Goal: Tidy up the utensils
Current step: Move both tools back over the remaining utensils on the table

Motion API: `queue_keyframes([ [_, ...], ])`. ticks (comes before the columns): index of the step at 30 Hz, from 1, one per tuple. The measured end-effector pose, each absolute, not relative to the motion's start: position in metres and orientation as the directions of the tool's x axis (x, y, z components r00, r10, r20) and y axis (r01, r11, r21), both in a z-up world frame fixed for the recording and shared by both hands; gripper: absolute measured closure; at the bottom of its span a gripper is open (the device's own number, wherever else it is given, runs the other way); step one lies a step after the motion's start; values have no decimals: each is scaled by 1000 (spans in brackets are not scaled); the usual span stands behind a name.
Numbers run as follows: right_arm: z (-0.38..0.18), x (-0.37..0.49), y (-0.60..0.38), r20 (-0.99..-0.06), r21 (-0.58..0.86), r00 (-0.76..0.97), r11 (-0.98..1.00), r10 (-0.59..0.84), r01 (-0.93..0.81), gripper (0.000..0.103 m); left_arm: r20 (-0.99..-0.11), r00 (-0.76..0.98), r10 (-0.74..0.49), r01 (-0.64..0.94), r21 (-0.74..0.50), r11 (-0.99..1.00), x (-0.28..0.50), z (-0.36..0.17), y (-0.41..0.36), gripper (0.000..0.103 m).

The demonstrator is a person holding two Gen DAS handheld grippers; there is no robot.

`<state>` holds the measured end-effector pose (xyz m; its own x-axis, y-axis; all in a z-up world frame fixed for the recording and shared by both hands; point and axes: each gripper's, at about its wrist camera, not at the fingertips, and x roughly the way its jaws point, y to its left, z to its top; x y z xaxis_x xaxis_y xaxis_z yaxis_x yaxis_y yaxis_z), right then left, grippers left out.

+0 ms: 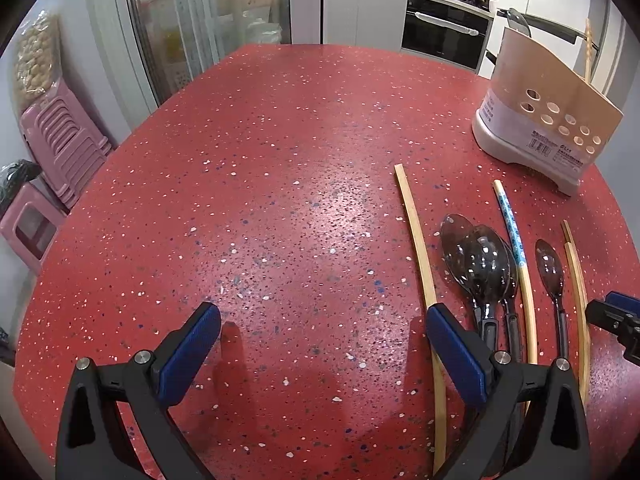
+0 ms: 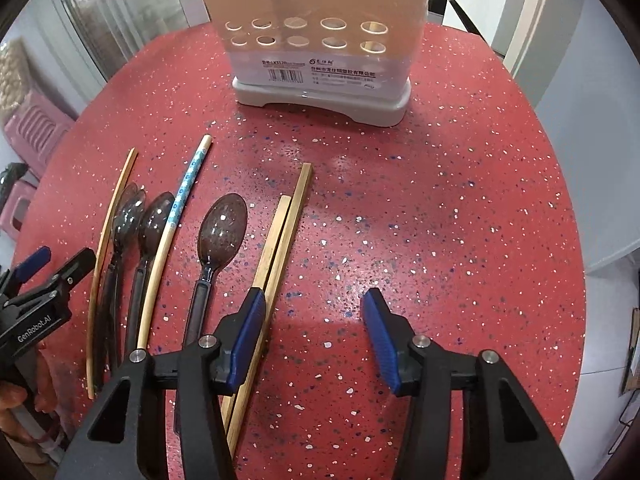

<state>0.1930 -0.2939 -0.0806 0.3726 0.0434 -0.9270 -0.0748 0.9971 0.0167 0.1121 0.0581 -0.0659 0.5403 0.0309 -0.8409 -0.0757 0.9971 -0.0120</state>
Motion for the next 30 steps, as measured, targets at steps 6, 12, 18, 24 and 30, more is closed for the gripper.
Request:
queue_keyframes([
  [6,-76,192,-282,-928,-22,372,994,18,-103,51,-854,519,41,-87,-4,996,115,-71,62,0],
  [12,-77,196,-287,-939,6,343,995,40,-101,54,-858,512,36,-74,-3,997,121,-70,59,0],
  [18,-76,200,-296,-946,102,300,991,125,-92,70,-868,495,28,-44,7,999,126,-69,54,0],
  [24,-75,193,-308,-937,143,309,986,163,-86,74,-871,491,18,-42,-3,999,124,-69,55,0],
  [30,-73,190,-309,-941,131,302,988,151,-83,74,-872,488,25,-44,4,999,125,-69,54,0],
])
